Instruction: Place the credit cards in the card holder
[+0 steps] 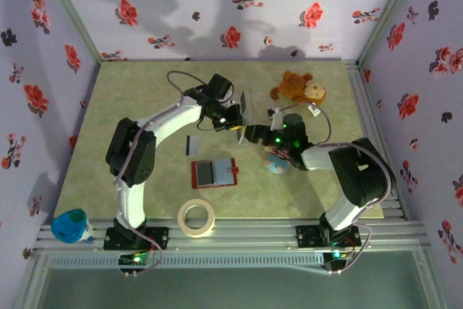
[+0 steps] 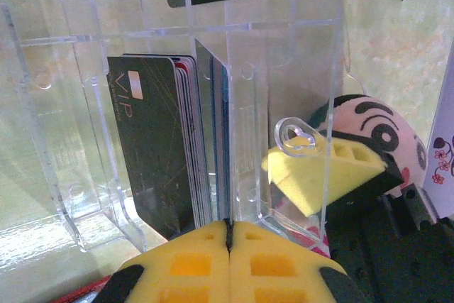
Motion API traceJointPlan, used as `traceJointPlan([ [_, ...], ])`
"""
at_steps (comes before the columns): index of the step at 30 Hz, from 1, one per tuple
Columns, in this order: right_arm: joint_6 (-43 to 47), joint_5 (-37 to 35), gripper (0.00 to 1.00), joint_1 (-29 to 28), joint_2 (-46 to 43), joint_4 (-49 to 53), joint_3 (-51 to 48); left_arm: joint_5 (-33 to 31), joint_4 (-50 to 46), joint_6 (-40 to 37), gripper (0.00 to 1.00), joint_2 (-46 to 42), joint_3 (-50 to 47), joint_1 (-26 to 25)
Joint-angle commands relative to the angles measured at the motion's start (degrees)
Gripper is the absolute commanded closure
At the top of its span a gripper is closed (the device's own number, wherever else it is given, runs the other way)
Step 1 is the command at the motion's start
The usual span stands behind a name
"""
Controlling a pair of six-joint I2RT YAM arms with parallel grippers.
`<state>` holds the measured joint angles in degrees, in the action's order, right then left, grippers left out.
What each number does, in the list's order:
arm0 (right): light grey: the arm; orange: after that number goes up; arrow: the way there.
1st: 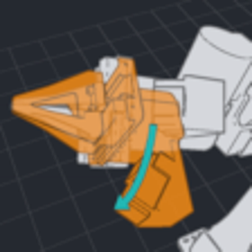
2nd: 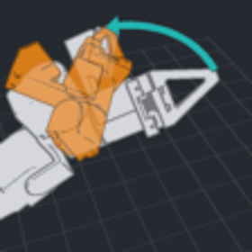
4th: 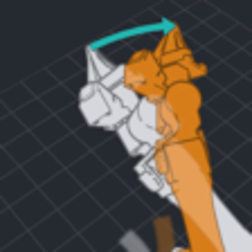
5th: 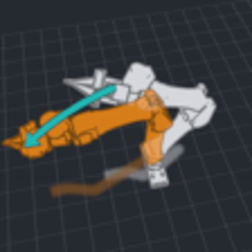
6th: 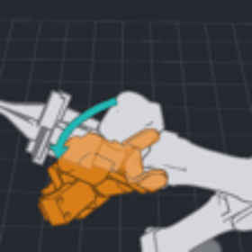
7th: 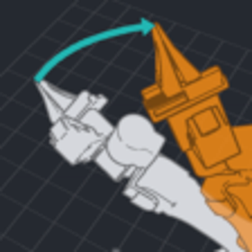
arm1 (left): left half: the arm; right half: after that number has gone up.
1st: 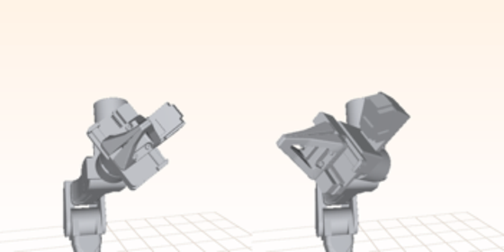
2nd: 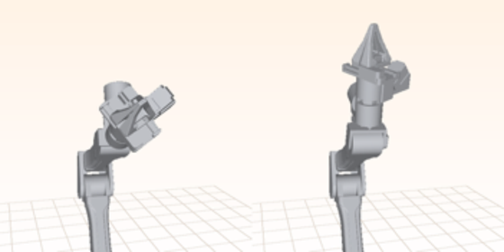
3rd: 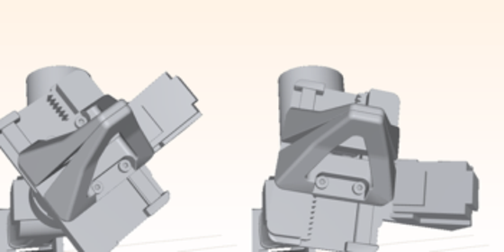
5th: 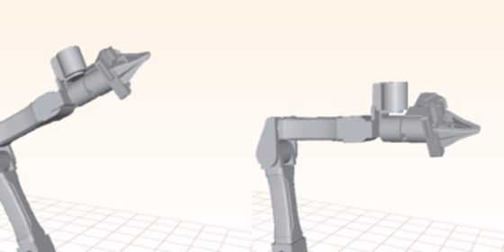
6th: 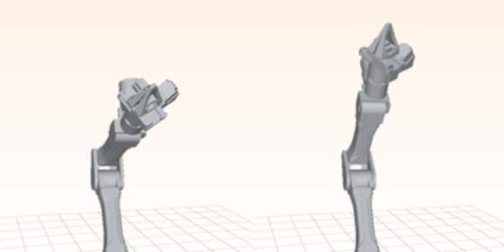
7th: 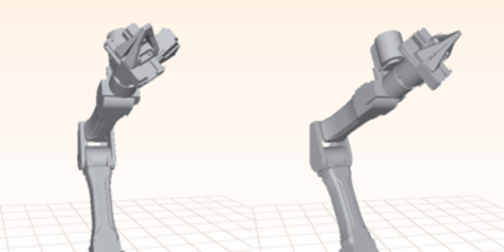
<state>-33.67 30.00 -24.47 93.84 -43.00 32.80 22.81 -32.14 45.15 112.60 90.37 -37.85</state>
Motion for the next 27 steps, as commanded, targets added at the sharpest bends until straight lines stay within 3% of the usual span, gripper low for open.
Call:
traceJointPlan([
  [1,-1.0,-0.9,0.27,0.5,0.2,-2.1,-0.1,1.6,-0.5,0.6,1.00,-0.5,2.0,-0.8],
  [15,-3.8,0.1,0.26,0.3,6.0,-4.1,1.8,1.8,-0.4,0.6,1.00,-0.2,2.6,-1.2],
  [27,-3.7,1.6,0.23,0.3,4.7,-4.5,1.7,2.0,-0.9,0.5,1.00,0.5,3.1,-1.4],
])
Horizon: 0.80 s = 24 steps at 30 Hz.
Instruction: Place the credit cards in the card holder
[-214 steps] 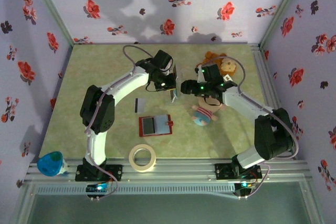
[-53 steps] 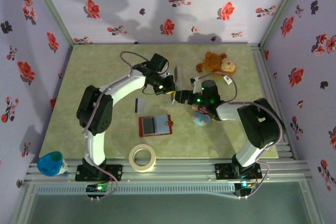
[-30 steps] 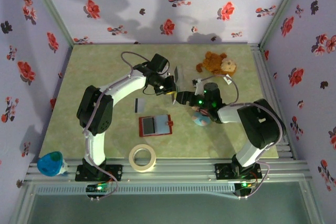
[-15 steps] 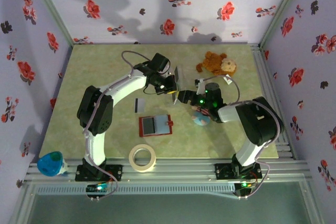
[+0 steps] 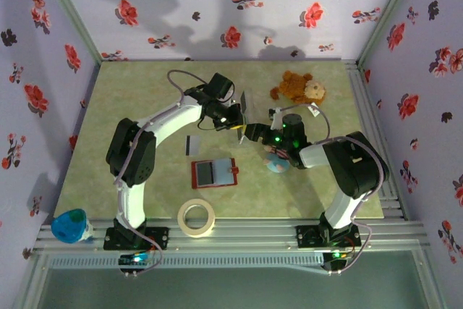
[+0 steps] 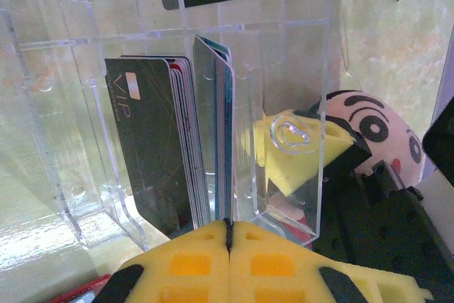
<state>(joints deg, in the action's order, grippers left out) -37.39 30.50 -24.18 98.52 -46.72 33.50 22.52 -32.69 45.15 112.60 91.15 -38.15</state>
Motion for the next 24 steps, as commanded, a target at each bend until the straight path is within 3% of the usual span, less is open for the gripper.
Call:
traceJointPlan([
  [1,-0.1,1.3,0.23,0.0,0.1,-0.9,1.1,2.3,-0.5,0.5,1.00,0.5,2.5,-1.1],
  [7,0.8,0.4,0.23,0.1,-1.1,-0.2,0.6,1.9,-1.0,0.5,1.00,-0.8,2.9,-1.4],
  [16,8.6,-7.6,0.21,0.2,-9.1,13.2,0.4,2.1,-3.7,-0.6,1.00,-1.6,4.3,-1.8],
  [24,10.9,-10.3,0.20,0.2,-12.2,15.7,-0.1,0.9,-6.4,-2.0,1.00,-2.8,6.0,-1.7],
])
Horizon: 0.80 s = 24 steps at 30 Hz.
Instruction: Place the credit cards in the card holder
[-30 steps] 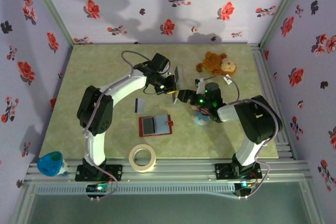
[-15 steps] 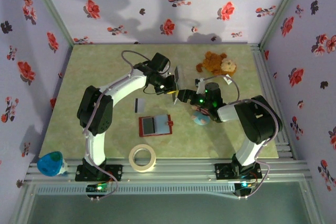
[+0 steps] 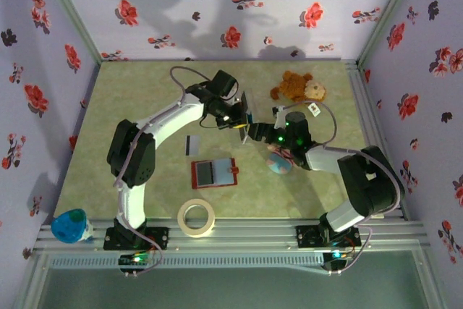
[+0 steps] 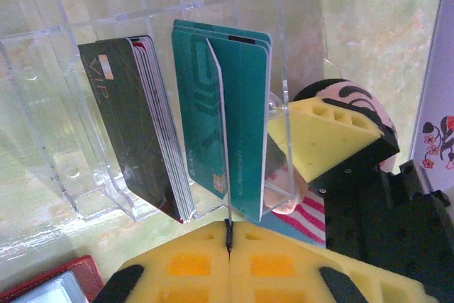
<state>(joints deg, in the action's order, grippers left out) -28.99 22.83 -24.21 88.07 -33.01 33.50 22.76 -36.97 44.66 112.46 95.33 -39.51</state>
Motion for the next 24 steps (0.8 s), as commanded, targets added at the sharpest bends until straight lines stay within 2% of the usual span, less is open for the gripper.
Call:
traceJointPlan([
  [1,2.5,-2.9,0.20,0.2,-2.2,2.0,-0.3,0.5,-2.2,-1.6,1.00,-2.8,1.8,-0.3],
  [6,4.0,-5.7,0.19,0.2,-5.6,4.7,-0.7,-1.0,-3.9,-2.6,1.00,-4.1,1.8,-0.1],
  [12,6.2,-16.3,0.16,0.3,-10.9,12.4,-0.9,-1.6,-2.2,-2.5,1.00,-11.5,-3.2,0.6],
  [18,8.0,-17.5,0.16,0.3,-14.8,14.7,-1.1,-2.8,-6.0,-5.1,1.00,-21.1,-8.6,1.6],
  [24,9.2,-18.1,0.16,0.3,-17.3,16.7,-0.9,-2.3,-6.3,-5.5,1.00,-32.1,-18.4,3.7],
])
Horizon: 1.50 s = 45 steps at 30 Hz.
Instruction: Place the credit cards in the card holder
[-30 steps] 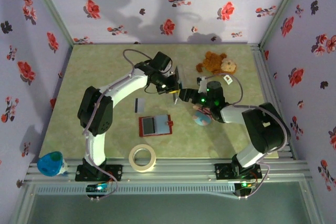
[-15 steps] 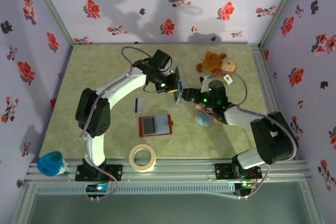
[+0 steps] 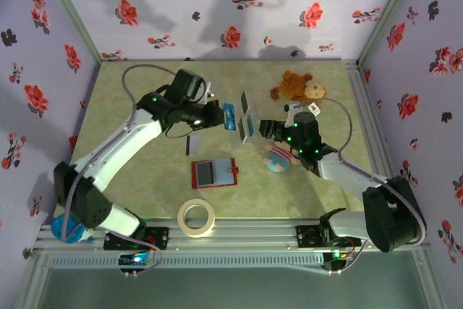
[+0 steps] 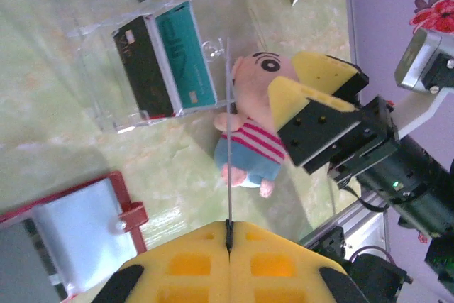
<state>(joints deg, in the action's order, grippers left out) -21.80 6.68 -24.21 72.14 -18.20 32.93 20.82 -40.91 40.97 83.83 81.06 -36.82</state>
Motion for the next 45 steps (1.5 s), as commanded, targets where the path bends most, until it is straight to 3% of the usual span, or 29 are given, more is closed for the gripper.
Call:
traceJointPlan([
  [1,2.0,-1.2,0.17,0.3,-1.6,3.3,0.4,-0.2,-2.2,-2.1,1.00,-4.9,-5.6,1.2],
  [6,3.5,1.0,0.19,-3.6,-5.1,15.3,5.4,2.7,-3.6,-5.0,1.00,-10.1,-12.7,1.5],
  [9,6.0,0.9,0.20,-8.2,-6.2,22.5,8.9,4.4,-0.4,-4.5,1.00,-11.8,-19.5,2.3],
  [14,0.3,5.6,0.22,-14.3,-5.0,27.9,11.2,7.8,8.2,-1.5,1.00,-15.2,-31.1,4.4],
  [17,-6.2,6.4,0.27,-17.6,-3.8,26.4,9.6,10.9,15.9,-0.7,1.00,-15.3,-38.0,6.3],
  [21,-15.1,7.2,0.49,-20.7,-2.5,23.6,8.3,17.6,30.8,4.7,1.00,-13.0,-45.1,8.4],
  [25,-17.0,6.0,0.57,-22.3,0.5,23.5,7.7,17.5,32.6,4.9,1.00,-12.0,-47.0,9.1],
  [30,-18.5,10.4,0.54,-22.5,5.9,18.0,5.8,17.6,28.5,2.1,1.00,-12.1,-48.3,11.1],
  [36,-19.7,10.4,0.51,-22.6,9.0,16.0,4.4,18.9,26.1,-1.7,1.00,-11.8,-49.8,12.5],
  [45,-21.6,12.2,0.54,-22.6,14.1,11.7,4.0,22.1,31.7,-2.7,1.00,-7.6,-50.9,12.6],
])
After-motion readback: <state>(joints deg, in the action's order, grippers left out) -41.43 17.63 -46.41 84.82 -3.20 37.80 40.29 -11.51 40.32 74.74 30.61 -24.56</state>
